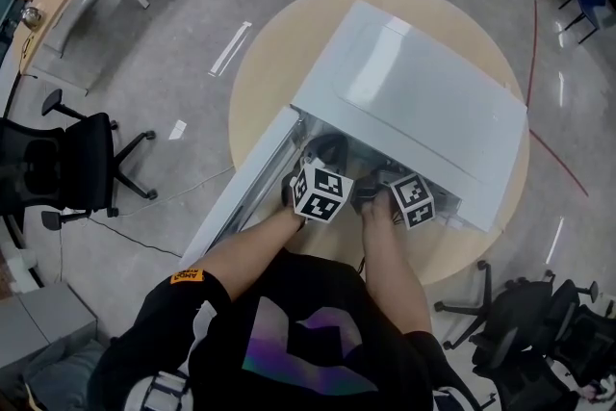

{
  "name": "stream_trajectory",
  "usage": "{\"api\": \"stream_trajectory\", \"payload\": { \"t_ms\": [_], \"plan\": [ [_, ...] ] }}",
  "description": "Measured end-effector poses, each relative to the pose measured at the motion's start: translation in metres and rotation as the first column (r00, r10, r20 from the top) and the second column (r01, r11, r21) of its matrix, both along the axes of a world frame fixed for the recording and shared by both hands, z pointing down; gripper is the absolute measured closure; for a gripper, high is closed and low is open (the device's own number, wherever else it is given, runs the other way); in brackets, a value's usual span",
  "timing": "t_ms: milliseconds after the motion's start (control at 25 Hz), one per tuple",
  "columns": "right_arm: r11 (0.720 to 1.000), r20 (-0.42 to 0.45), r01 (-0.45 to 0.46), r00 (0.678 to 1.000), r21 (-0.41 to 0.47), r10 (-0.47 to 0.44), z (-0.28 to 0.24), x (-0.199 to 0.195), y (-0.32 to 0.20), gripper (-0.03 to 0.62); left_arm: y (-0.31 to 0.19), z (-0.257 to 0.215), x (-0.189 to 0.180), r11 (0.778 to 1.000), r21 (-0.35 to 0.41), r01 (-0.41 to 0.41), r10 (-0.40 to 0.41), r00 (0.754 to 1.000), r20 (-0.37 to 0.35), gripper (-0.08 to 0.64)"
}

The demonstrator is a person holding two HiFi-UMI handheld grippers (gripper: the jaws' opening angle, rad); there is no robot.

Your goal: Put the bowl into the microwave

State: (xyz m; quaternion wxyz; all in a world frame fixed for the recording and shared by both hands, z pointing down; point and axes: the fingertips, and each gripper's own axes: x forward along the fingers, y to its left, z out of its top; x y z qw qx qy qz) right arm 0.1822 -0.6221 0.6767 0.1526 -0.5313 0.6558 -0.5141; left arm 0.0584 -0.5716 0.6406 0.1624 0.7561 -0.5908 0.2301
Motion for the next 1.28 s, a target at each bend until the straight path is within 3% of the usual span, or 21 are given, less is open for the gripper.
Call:
{"api": "stream_trajectory", "payload": {
  "t_ms": [320,520,680,880,1000,1120,1280],
  "plan": [
    [0.998,-0.034,0.031,0.999,0.05,-0.029,-0.019,0.005,0.019,0.517,0.012,-0.015,0.007,1.0,0.027,0.003,-0.002,1.0,-0.022,0.512],
    [0.978,-0.208,0.178,0.966,0.113,-0.152,-0.036,0.003,0.046,0.518,0.028,-0.028,0.012,0.999,0.046,0.023,-0.02,0.998,-0.062,0.512],
    [0.928,-0.381,0.332,0.891,0.169,-0.249,-0.059,0.0,0.075,0.518,0.048,-0.044,0.018,0.996,0.075,0.039,-0.031,0.994,-0.102,0.512],
    [0.83,-0.6,0.51,0.744,0.225,-0.294,-0.094,0.004,0.12,0.521,0.084,-0.062,0.036,0.992,0.119,0.03,-0.015,0.993,-0.121,0.512],
    [0.776,-0.689,0.581,0.668,0.246,-0.281,-0.115,0.014,0.148,0.569,0.109,-0.078,0.051,0.986,0.162,0.033,-0.01,0.99,-0.141,0.512],
    [0.738,-0.725,0.623,0.631,0.26,-0.278,-0.129,0.026,0.177,0.574,0.136,-0.095,0.07,0.978,0.205,0.026,0.006,0.988,-0.155,0.512],
    [0.697,-0.747,0.661,0.605,0.278,-0.276,-0.143,0.039,0.213,0.575,0.174,-0.107,0.088,0.971,0.237,0.036,0.001,0.988,-0.152,0.512]
  ]
}}
